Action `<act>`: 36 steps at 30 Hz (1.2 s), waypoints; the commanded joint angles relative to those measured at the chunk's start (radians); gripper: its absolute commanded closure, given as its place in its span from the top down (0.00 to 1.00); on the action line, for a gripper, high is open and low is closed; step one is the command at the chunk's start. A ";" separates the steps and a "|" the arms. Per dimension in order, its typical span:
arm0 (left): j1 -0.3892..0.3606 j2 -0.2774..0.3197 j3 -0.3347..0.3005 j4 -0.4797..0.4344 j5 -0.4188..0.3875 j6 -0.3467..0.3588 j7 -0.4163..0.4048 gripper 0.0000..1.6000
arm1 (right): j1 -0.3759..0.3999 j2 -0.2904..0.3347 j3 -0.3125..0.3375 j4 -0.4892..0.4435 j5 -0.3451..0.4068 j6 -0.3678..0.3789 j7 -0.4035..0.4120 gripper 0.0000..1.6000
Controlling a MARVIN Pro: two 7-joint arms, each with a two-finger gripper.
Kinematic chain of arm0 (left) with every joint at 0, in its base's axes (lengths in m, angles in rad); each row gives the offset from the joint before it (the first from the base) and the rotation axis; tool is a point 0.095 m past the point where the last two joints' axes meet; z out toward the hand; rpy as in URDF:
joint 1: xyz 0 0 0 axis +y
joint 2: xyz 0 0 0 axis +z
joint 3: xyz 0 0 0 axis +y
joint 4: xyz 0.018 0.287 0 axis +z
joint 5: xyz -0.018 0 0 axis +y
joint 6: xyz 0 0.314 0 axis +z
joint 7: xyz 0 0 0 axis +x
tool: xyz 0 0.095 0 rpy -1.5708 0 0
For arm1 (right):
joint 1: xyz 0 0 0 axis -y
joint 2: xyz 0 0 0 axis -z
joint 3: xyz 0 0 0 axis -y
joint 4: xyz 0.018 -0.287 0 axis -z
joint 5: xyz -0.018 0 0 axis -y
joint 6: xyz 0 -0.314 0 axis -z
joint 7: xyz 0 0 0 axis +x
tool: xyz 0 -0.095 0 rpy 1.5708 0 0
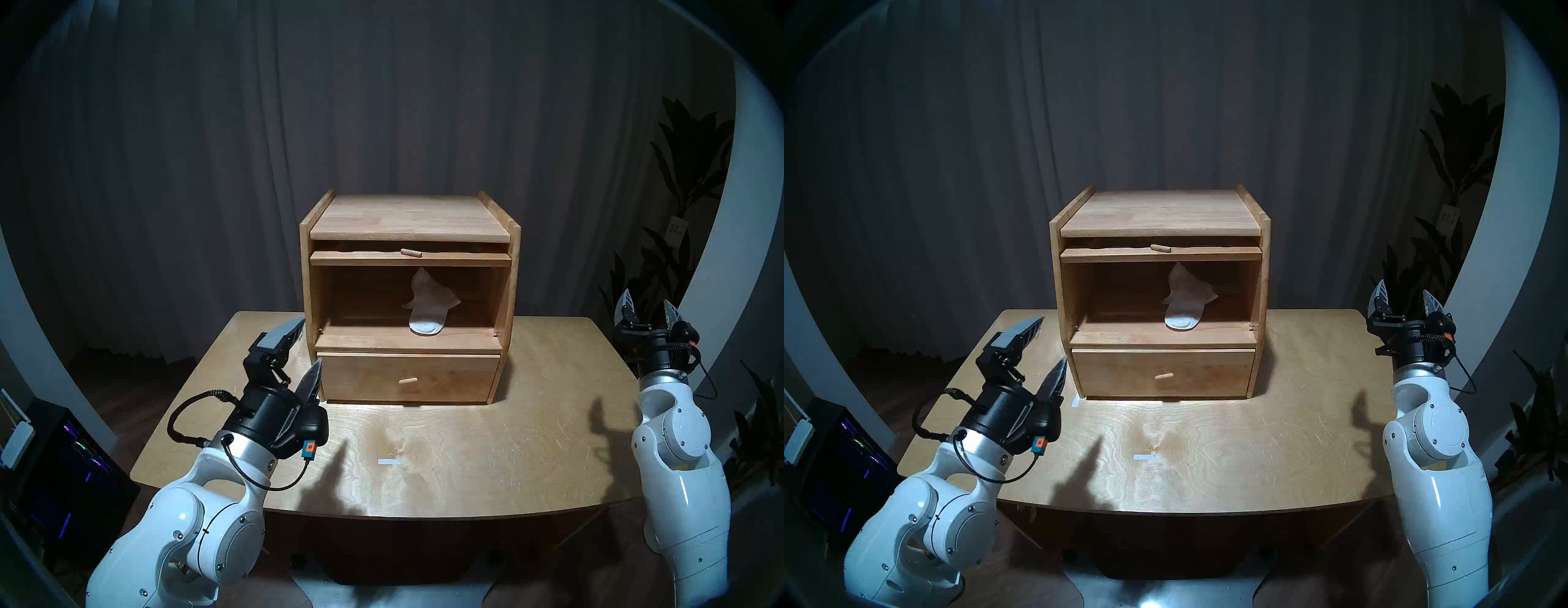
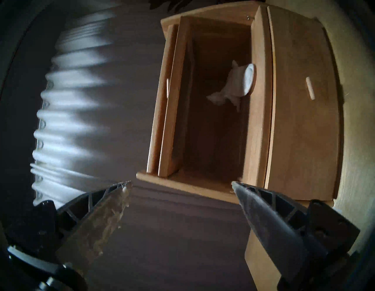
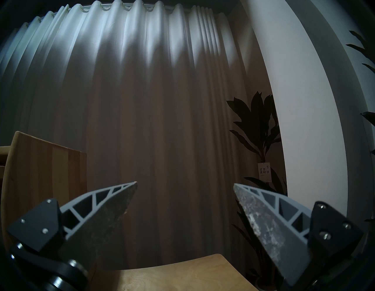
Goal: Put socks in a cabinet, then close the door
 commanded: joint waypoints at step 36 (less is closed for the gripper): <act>-0.488 -0.226 0.154 0.140 -0.002 0.075 -0.288 1.00 | 0.010 0.003 0.006 -0.002 -0.005 -0.005 0.017 1.00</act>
